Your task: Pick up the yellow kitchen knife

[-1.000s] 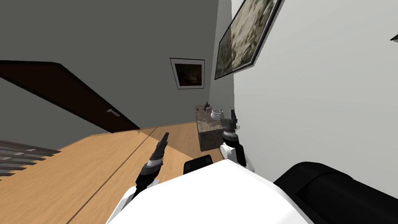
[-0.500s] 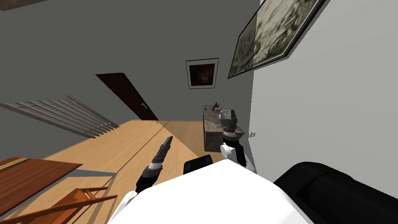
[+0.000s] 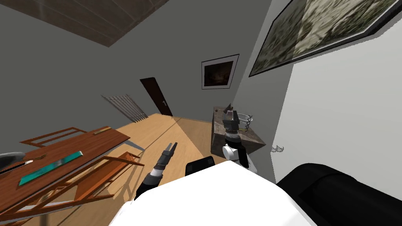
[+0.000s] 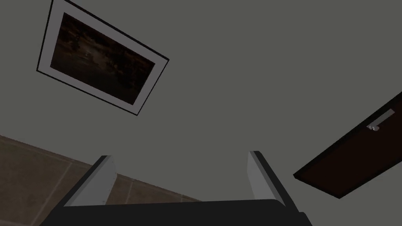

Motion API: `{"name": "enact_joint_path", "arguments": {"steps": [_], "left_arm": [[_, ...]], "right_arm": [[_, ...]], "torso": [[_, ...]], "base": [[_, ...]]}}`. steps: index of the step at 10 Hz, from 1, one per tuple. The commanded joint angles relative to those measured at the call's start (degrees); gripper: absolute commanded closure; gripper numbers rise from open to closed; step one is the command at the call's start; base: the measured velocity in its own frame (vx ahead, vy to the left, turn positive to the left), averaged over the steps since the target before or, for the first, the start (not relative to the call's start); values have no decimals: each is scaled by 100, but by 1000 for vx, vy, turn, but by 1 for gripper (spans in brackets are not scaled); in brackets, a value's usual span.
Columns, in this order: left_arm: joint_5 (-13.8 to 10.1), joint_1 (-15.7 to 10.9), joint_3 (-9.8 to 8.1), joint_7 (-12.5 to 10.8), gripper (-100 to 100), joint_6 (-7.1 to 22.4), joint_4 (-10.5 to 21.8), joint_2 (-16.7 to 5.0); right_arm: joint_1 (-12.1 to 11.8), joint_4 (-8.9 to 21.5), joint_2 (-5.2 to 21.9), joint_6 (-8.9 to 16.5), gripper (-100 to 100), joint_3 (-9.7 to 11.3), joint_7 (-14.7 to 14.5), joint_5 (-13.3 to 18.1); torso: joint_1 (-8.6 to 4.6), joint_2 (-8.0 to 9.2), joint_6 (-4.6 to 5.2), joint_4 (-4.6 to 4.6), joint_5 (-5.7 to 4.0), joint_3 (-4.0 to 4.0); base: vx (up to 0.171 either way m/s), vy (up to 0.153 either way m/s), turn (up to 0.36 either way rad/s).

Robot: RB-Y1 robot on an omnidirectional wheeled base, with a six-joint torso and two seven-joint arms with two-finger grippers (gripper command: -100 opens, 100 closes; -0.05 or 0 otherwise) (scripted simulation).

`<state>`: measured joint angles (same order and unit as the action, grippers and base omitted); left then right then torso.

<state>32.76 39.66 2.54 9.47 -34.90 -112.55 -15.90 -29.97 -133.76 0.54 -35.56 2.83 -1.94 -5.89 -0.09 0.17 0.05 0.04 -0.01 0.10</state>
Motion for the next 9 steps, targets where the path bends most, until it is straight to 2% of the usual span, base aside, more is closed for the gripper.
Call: {"name": "enact_joint_path", "arguments": {"steps": [1,2,4,5,7,8,9], "left_arm": [[262,64,-9,121,-100,-35,141,-19],[445,216,-34,309,-100,-38,332,-104],[664,216,-34,309,-100,-38,362,-104],[879,382,-59,505,-100,-41,594,-188],[1075,382,-59,505,-100,-41,594,-188],[1297,562,-85,707,-100,-45,836,-271],[1461,562,-85,707,-100,-45,836,-271]], "right_arm": [[0,0,0,0,0,0,0,0],[1,0,0,0,0,0,0,0],[1,0,0,0,0,0,0,0],[1,0,0,0,0,1,0,0],[1,0,0,0,0,0,0,0],[2,1,0,0,0,1,0,0],[1,0,0,0,0,0,0,0]], "torso": [[0,0,0,0,0,0],[1,1,3,1,0,1],[5,6,4,2,2,4],[-5,-2,7,1,-1,0],[0,-1,5,1,1,0],[-8,-5,9,0,-1,-2],[-4,-2,4,0,0,-1]], "base": [[-39,25,419],[-56,44,418],[-34,24,343],[-26,31,414],[-20,22,351],[-22,26,389],[-21,31,428]]}}
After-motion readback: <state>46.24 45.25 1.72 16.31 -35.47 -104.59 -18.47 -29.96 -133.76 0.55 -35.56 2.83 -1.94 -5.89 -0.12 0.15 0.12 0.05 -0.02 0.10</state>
